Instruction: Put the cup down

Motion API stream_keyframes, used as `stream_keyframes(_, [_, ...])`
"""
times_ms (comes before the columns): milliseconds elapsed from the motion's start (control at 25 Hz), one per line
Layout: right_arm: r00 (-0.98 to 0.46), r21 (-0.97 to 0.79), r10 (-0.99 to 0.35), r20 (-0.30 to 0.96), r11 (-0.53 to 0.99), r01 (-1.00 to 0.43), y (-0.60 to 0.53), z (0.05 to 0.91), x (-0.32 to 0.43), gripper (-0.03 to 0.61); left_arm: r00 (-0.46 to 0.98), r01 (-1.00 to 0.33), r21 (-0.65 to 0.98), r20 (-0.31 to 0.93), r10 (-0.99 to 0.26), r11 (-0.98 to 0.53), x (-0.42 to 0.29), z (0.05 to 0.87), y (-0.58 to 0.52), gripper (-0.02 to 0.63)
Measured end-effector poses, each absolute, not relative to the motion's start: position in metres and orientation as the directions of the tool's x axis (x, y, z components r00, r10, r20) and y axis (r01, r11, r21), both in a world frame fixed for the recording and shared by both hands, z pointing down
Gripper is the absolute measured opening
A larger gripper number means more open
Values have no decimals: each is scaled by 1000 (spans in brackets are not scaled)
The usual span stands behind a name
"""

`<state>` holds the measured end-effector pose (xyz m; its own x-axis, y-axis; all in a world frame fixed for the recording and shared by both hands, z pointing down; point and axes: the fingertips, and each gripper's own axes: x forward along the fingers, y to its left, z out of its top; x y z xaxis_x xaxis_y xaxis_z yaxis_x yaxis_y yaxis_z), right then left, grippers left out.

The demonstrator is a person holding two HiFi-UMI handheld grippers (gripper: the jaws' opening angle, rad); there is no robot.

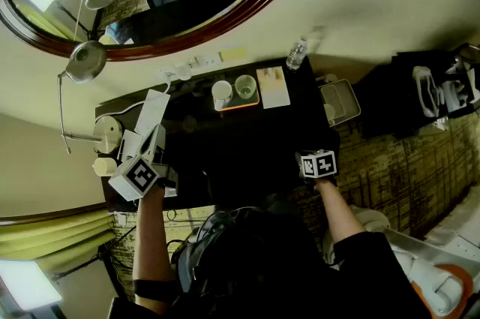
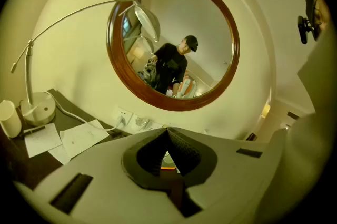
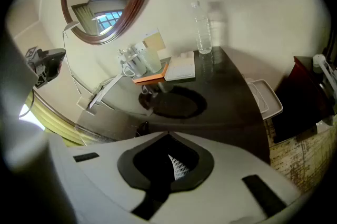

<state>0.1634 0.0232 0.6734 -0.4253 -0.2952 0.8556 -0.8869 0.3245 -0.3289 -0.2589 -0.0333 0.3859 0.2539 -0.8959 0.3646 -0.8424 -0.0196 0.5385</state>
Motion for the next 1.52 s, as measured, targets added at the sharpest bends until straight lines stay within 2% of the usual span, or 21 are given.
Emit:
stream_keyframes(200, [-438, -315, -346, 830, 358, -879, 6, 654, 155, 11, 245, -901, 430, 385, -890, -62, -246, 387, -33, -12])
stream_keyframes(320, [-525, -340, -430, 735, 435, -833, -16, 619, 132, 11, 217, -967, 205, 372, -902, -148, -231, 393, -35, -12])
stream_keyframes(440, [-607, -297, -508, 611, 564, -770, -40, 570, 104, 11, 270, -959, 17, 357, -894, -283, -205, 407, -34, -11])
stream_keyframes(680, [-691, -204, -537, 485, 698, -686, -58, 517, 69, 12, 313, -949, 83, 380, -871, -305, -188, 432, -29, -12])
stream_keyframes(1040, [-670, -132, -550, 499, 715, -686, -81, 525, 69, 26, 316, -947, 81, 388, -866, -309, -189, 437, -38, -12])
stream_keyframes(1160, [-671, -122, -551, 497, 721, -682, -94, 533, 67, 75, 315, -946, 65, 400, -861, -316, -188, 442, -41, -12])
stream_keyframes(1200, [-677, -124, -543, 497, 728, -675, -98, 535, 64, 124, 312, -947, 60, 405, -859, -316, -187, 443, -42, -11])
stream_keyframes(1400, [-709, -107, -479, 517, 786, -609, -121, 561, 53, 280, 293, -952, 54, 434, -852, -300, -178, 457, -43, -12])
stream_keyframes(1440, [-720, -111, -461, 518, 799, -591, -126, 566, 49, 341, 292, -952, 50, 441, -849, -302, -175, 461, -43, -12])
stream_keyframes(1520, [-739, -120, -423, 525, 822, -556, -136, 579, 42, 392, 287, -952, 37, 453, -844, -304, -170, 467, -42, -12])
